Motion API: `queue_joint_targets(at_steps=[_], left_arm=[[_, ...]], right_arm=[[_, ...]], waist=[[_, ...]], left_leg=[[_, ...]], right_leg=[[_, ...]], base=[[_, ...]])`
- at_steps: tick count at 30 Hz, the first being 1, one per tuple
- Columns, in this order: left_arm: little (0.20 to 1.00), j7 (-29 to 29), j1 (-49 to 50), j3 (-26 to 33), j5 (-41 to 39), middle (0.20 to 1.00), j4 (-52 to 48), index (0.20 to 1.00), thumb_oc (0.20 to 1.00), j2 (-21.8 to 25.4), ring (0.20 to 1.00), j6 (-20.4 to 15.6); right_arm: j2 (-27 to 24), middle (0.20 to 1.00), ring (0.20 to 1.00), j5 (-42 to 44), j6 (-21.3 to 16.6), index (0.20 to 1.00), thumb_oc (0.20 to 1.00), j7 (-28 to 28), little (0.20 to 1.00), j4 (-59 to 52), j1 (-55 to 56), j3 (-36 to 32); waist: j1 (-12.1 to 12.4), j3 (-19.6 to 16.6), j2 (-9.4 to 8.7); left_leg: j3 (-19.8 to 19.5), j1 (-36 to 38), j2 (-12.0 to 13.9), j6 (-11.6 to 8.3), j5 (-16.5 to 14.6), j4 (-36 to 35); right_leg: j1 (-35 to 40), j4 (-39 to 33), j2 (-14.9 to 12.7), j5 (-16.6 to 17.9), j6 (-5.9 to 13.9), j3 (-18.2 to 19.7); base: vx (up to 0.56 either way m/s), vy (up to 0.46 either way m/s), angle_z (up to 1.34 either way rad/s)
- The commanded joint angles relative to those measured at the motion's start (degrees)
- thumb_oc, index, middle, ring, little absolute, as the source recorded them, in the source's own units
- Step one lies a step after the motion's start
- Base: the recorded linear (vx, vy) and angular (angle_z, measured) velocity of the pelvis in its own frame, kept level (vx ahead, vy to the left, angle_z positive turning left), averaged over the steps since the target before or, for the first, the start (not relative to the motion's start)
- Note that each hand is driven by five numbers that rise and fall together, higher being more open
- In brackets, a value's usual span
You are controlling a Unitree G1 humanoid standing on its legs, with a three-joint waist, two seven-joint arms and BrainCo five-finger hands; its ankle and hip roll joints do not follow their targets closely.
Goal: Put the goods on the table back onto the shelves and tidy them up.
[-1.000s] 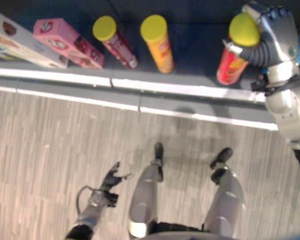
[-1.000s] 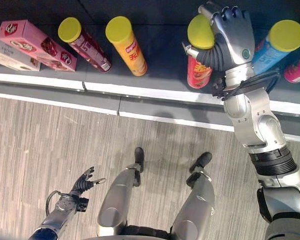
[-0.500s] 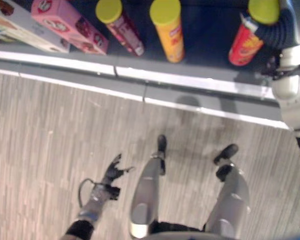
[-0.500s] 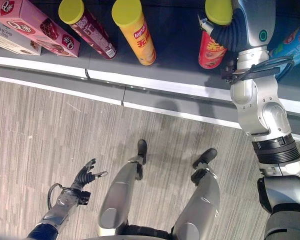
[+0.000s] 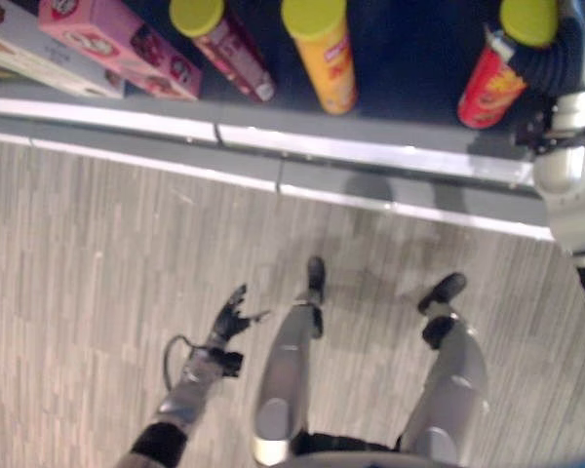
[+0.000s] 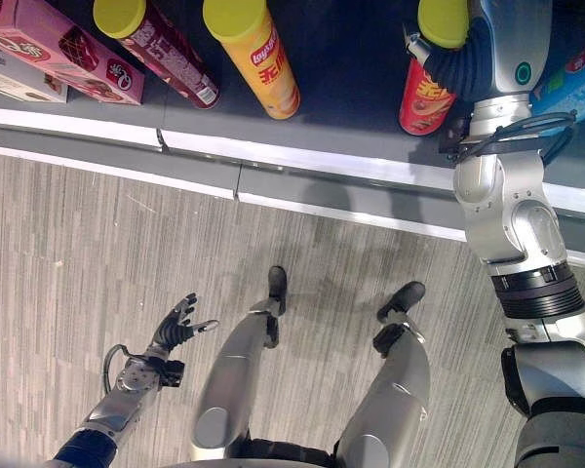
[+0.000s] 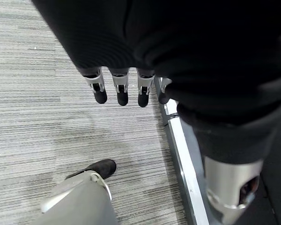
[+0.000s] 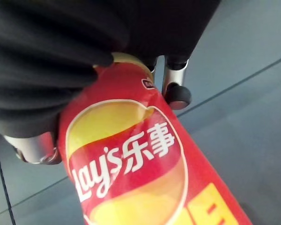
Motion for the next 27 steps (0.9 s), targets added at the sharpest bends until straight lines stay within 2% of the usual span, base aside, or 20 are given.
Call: queue_joint_targets(at_steps=[1,8,26,27], left_arm=[[1.0,1.5,3.9,-2.3,-1.3,1.0,-2.0,1.0,1.0,1.3,1.0,-0.9],[1.0,2.3,3.5,-3.0,-1.7,1.0,-2.0,1.0,1.0,1.4,1.0,-1.1],[1.0,3.0,2.8,-3.8,-2.3,1.0,-3.0,1.0,1.0,1.3,1.0,-1.0],[1.0,3.0,2.7,-4.0,-2.3,1.0,-3.0,1.0,1.0,1.3,1.0,-0.9]], right_arm=[[-2.3,0.2,0.2,-0.7,-0.3,0.2,0.2,-4.1,0.2,-4.1,-1.1,-3.1],[-0.8,0.2,0.2,0.2,0.2,0.2,0.2,-5.3,0.2,-2.4,-0.6,-2.6],[-0.8,0.2,0.2,1.6,1.1,0.2,0.2,-5.8,0.2,-0.6,-1.2,-2.0],[-0.6,0.539,0.539,1.7,1.1,0.539,0.539,-6.0,0.539,-0.5,-1.3,-1.9]], waist=[[-0.1,-1.8,1.69],[-0.4,-1.8,1.87],[-0.5,-1.8,1.91],[-0.5,-1.8,1.86]], left_leg=[[0.3,0.0,2.9,-2.02,-1.4,-6.0],[0.3,-0.7,2.4,-2.04,-1.3,-6.1],[-0.2,-1.2,1.8,-2.16,-0.7,-6.8],[-0.1,-1.2,1.7,-2.18,-0.7,-6.8]], right_leg=[[-2.0,5.5,-5.0,-2.8,8.53,7.3],[-2.6,4.9,-5.1,-2.2,8.63,7.4],[-2.7,4.4,-5.4,-1.4,8.89,7.2],[-2.8,4.4,-5.5,-1.4,8.92,7.1]], base=[[0.0,0.0,0.0],[0.0,0.0,0.0],[0.0,0.001,0.01],[0.0,0.0,0.0]])
